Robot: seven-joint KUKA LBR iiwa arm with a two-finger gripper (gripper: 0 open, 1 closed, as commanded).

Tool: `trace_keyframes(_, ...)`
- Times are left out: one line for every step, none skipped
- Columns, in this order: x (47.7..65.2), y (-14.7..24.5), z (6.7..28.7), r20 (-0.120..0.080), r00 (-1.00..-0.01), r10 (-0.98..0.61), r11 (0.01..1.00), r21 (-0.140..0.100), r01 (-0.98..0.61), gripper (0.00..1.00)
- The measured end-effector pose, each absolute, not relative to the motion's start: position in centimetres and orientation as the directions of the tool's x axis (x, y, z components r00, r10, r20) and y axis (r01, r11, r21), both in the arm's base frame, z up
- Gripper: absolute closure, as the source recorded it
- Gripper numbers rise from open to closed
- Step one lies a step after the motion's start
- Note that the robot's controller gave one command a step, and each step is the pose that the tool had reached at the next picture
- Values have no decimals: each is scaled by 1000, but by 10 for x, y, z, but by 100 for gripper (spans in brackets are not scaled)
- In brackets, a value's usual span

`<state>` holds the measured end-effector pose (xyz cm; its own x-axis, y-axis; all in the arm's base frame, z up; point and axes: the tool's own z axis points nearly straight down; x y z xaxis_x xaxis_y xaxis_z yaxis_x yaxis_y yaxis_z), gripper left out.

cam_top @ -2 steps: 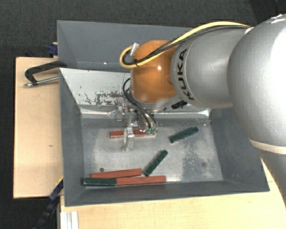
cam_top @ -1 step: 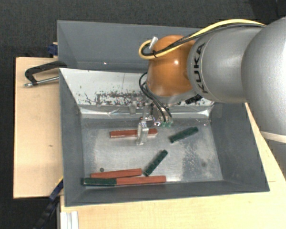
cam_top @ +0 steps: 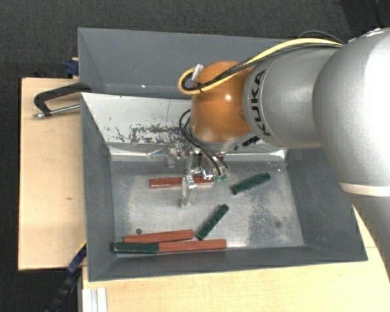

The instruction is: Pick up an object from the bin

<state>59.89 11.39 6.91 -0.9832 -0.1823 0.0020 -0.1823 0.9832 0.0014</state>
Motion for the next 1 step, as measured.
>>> trace_keyframes(600,97,71,0,-997,80,997,2,80,100)
